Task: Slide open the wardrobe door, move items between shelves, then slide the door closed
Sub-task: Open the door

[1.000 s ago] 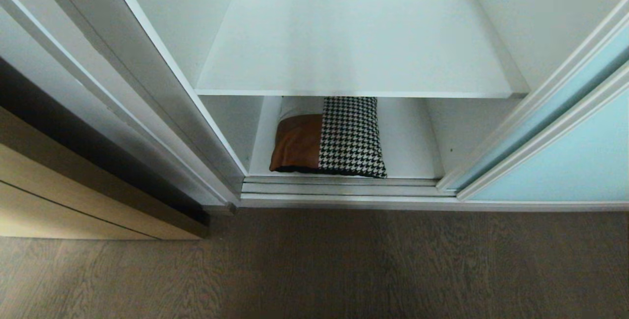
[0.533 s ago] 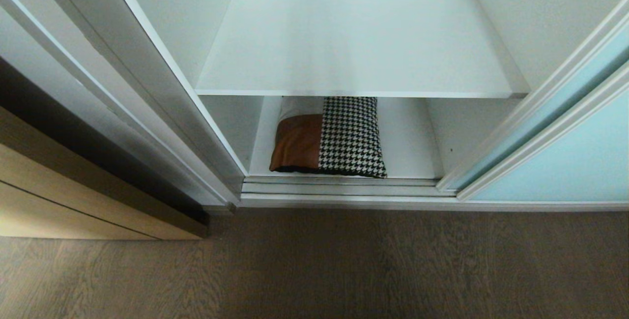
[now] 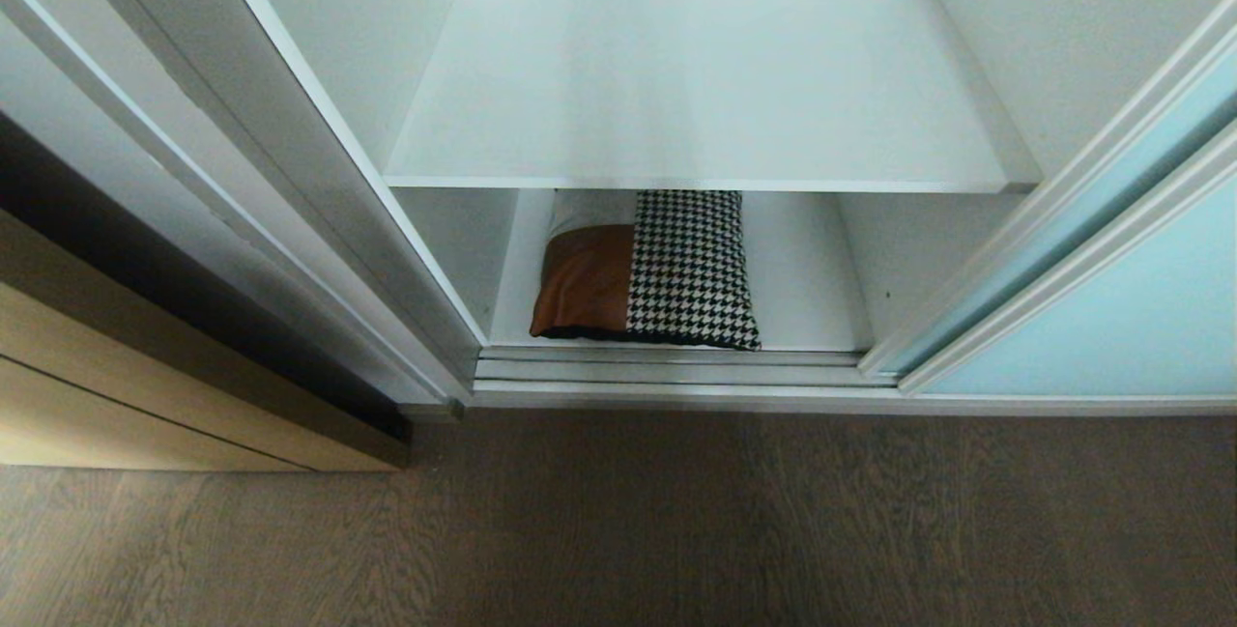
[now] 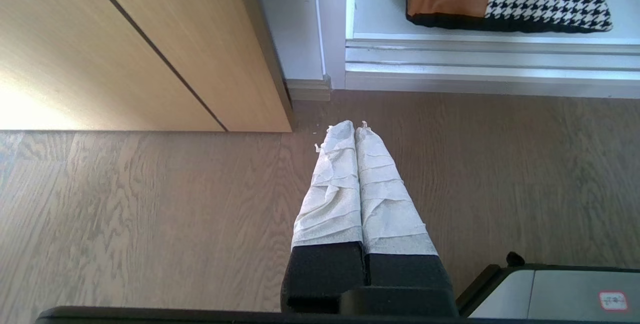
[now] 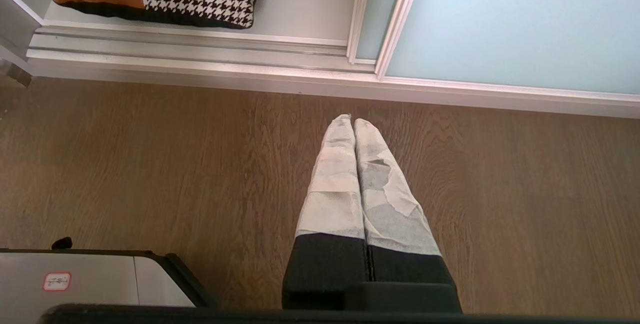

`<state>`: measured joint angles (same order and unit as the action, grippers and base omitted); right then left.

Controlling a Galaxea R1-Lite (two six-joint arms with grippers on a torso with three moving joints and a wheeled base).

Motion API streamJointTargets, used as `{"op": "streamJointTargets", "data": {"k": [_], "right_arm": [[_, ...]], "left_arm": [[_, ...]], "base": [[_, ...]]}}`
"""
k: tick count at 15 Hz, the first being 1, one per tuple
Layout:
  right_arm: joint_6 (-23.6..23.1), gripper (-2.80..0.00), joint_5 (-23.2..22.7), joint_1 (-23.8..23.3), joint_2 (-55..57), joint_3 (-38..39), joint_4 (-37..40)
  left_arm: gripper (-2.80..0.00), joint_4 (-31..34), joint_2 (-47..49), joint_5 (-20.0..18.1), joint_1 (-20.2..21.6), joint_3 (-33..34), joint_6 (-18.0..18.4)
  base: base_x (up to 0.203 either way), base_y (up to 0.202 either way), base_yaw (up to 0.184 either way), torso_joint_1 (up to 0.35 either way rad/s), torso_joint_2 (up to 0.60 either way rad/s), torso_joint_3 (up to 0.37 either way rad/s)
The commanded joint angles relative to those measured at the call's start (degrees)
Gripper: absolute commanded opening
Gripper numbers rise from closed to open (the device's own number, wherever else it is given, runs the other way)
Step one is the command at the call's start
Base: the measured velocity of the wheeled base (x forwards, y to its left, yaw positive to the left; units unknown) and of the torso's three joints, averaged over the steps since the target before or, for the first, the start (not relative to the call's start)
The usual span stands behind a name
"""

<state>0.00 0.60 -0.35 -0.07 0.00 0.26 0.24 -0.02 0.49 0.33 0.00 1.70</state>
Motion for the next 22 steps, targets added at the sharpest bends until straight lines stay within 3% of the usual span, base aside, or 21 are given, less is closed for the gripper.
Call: {"op": "streamJointTargets", "data": {"k": [1, 9, 22], "right_arm": [[0.00, -2.80, 0.02, 0.00, 0.07, 0.00, 0.00], [0.00, -2.80, 0.02, 0.00, 0.07, 0.00, 0.00], [0.00, -2.80, 0.02, 0.00, 0.07, 0.00, 0.00]], "left_arm": [[-2.80, 0.02, 0.11, 0.04, 0.02, 0.09, -0.03], [-2.80, 0.11, 0.11, 0.04, 0.02, 0.09, 0.32], [-2.80, 0.02, 0.11, -0.05, 0.02, 0.09, -0.82]], "base": [[0.000, 0.000, 0.000, 0.000, 0.00, 0.000], [0.141, 0.000, 0.001, 0.004, 0.00, 0.002], [0.000, 0.000, 0.000, 0.000, 0.00, 0.000]]}}
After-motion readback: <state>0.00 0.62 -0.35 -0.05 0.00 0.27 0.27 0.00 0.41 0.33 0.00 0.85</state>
